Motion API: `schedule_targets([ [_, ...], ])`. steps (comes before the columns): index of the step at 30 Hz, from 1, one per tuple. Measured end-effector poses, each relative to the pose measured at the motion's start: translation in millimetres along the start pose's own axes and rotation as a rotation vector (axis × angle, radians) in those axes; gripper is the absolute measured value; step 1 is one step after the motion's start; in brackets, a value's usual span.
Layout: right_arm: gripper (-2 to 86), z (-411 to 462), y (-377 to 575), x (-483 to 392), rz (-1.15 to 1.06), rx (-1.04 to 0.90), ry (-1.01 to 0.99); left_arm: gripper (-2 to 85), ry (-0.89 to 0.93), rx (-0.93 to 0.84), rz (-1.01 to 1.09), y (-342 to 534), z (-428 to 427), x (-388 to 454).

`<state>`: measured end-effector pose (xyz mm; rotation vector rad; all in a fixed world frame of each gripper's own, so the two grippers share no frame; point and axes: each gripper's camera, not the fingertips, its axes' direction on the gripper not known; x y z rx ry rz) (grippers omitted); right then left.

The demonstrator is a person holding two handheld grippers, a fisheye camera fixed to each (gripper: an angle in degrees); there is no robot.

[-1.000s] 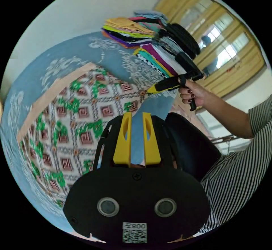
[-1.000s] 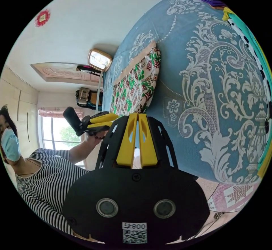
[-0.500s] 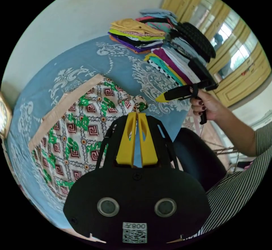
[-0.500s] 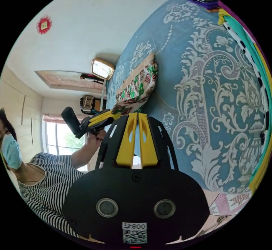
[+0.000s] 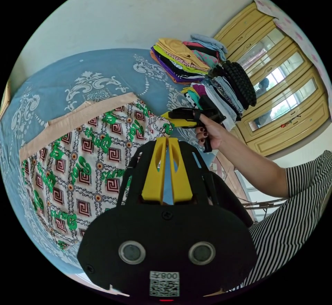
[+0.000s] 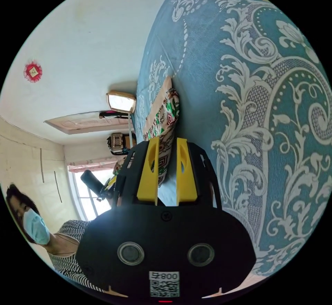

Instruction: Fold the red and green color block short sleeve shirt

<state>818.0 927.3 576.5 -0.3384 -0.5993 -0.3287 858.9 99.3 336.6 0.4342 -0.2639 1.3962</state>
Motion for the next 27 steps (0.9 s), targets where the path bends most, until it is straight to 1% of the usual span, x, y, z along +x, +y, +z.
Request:
schedule_targets([
  [6, 9.0, -14, -24, -26, 0.050, 0.027, -0.016, 0.9, 0.011, 0.005, 0.018, 0, -1, 1],
  [12, 9.1, -25, -53, -72, 0.062, 0.012, 0.023, 0.9, 0.025, -0.001, 0.043, 5, -4, 0],
  [27, 5.7, -65, -124, -235, -0.001, -0.046, 0.167, 0.8, 0.091, -0.021, 0.079, 38, -35, -36],
])
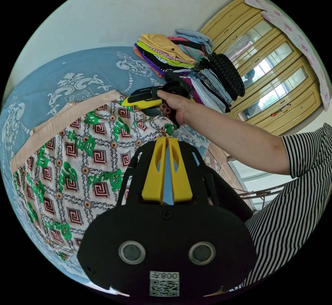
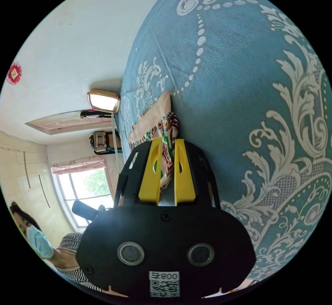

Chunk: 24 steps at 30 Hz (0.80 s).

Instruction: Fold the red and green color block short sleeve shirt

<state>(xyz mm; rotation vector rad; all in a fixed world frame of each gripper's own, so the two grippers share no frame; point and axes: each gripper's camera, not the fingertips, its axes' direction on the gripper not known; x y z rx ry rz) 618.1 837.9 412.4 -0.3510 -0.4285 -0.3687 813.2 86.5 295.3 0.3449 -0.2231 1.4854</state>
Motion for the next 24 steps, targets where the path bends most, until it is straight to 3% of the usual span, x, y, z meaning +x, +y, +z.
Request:
schedule_targets([
  [12, 1.0, -86, 6, -166, -0.107, 0.077, 0.029, 0.8, 0.064, 0.095, -0.069, 77, -96, -70],
  [24, 0.6, -76, 29, -484, -0.510, 0.035, 0.203, 0.8, 0.051, 0.408, -0.439, 273, -289, -202],
])
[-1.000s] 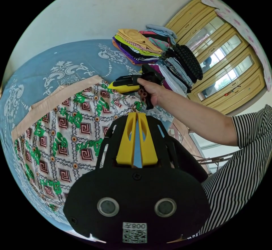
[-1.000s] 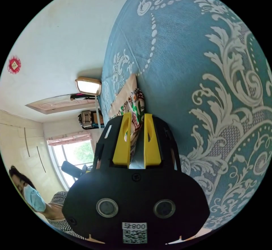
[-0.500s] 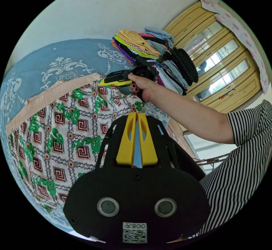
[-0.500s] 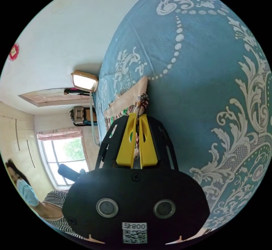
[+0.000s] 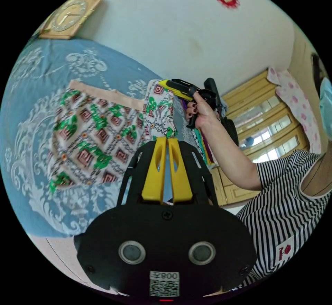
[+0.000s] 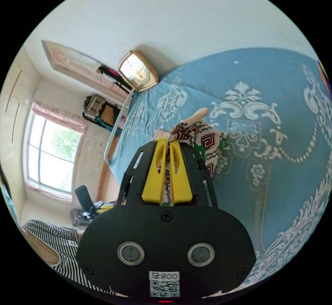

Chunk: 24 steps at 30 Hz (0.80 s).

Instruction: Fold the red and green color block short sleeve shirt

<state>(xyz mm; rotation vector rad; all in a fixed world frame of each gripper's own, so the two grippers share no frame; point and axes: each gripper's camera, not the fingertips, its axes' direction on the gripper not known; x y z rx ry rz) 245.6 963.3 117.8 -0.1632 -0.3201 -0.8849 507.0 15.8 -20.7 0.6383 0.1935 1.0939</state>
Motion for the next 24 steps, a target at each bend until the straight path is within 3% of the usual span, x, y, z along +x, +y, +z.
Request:
schedule_targets([
  [8, 0.6, 42, -65, -146, -0.125, -0.189, 0.082, 0.7, -0.069, 0.136, -0.257, 45, -131, -131],
  [24, 2.2, 29, -136, -273, -0.166, -0.421, 0.227, 0.8, -0.024, 0.150, -0.480, 82, -250, -274],
])
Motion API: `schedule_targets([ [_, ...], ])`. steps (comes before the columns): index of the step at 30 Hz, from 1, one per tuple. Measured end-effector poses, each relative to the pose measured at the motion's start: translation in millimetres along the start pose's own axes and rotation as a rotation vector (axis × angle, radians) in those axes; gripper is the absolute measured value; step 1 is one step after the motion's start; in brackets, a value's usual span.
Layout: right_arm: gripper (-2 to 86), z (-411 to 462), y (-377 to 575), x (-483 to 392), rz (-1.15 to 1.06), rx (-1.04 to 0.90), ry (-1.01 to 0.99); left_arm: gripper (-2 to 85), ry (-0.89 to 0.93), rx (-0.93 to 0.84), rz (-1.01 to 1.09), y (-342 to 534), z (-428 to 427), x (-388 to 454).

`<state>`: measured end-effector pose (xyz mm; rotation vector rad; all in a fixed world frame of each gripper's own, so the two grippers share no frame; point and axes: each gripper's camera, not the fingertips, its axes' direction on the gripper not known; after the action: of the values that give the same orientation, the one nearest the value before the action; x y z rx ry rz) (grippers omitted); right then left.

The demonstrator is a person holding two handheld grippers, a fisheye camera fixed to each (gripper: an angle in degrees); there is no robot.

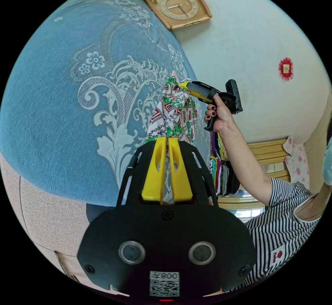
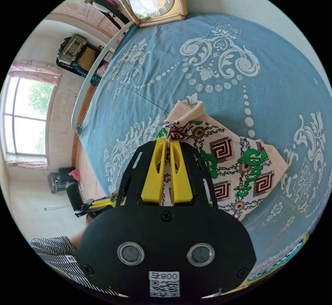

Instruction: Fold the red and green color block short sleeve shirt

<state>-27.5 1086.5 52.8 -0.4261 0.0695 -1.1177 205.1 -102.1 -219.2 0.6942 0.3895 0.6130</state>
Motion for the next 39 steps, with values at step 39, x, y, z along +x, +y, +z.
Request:
schedule_targets([
  [39, 4.9, -218, 249, -99, -0.189, -0.007, 0.081, 2.5, -0.295, -0.054, 0.228, -44, -124, 0],
])
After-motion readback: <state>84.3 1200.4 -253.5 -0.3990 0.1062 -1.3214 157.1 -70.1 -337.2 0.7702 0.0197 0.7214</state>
